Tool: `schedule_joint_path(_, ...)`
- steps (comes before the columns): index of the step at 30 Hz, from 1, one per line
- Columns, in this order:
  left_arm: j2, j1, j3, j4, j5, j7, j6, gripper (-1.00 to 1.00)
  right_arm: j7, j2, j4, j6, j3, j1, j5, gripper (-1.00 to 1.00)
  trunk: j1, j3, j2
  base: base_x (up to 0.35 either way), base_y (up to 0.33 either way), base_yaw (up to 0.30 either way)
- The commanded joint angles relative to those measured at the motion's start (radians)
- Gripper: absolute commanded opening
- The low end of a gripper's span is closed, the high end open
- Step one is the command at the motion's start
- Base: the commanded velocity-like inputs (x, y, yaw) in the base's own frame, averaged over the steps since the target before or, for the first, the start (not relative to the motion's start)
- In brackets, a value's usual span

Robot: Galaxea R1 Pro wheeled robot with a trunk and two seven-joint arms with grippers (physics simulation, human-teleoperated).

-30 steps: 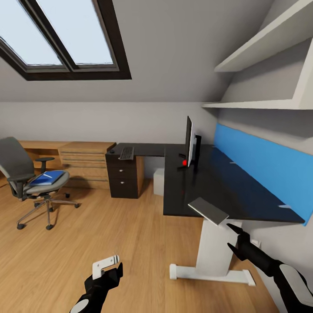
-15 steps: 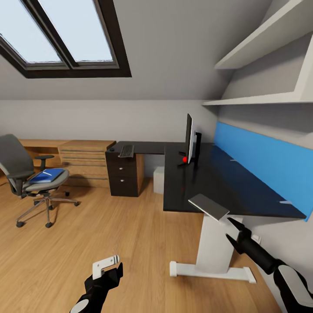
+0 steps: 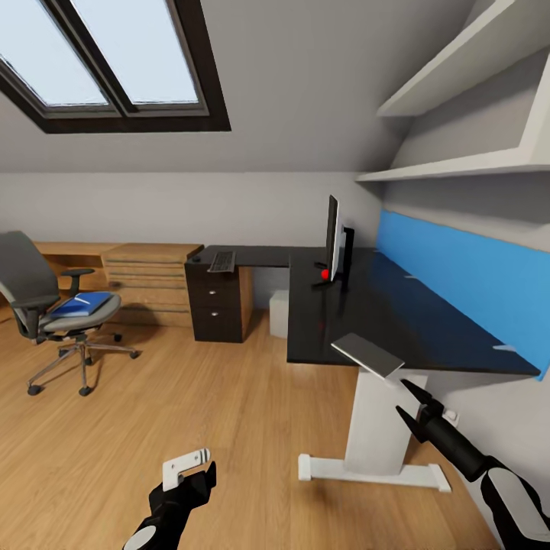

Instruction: In the bedroom, organize the workspace by keeping the computer under the desk, ensuring the monitor is on the desk, placing the keyboard on the desk next to the monitor, placing the mouse on the desk next to the keyboard, moving the folder from the swivel chair onto the desk next to the mouse, stacking the notebook on top of the folder with the pen on top of the notebook, and positioning the swivel chair next to the desk.

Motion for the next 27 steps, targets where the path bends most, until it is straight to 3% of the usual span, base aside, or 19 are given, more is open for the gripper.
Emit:
schedule_joint_path(1, 0.001, -0.001, -0.002, -0.002, 0.007, 0.008, 0.002, 1.0, 0.005, 0.0, 0.0, 0.007, -0.002, -0.001, -0.002, 1.0, 0.004, -0.004, -0.008, 0.0, 0.0, 0.0)
schedule_joint_path(5, 0.001, -0.001, -0.002, -0.002, 0.007, 0.008, 0.002, 1.0, 0.011, 0.0, 0.0, 0.007, -0.002, 0.002, -0.001, 1.0, 0.019, -0.017, -0.036, 0.0, 0.0, 0.0)
schedule_joint_path(20, 0.0, 0.0, -0.002, -0.001, 0.006, 0.008, 0.002, 1.0, 0.022, 0.001, -0.001, 0.009, -0.004, 0.012, -0.003, 1.0, 0.019, -0.017, -0.036, 0.0, 0.0, 0.0)
schedule_joint_path(27, 0.0, 0.0, -0.002, 0.0, 0.006, 0.008, 0.002, 1.0, 0.032, 0.0, -0.002, 0.011, -0.004, 0.012, -0.001, 1.0, 0.046, -0.038, -0.085, 0.0, 0.0, 0.0)
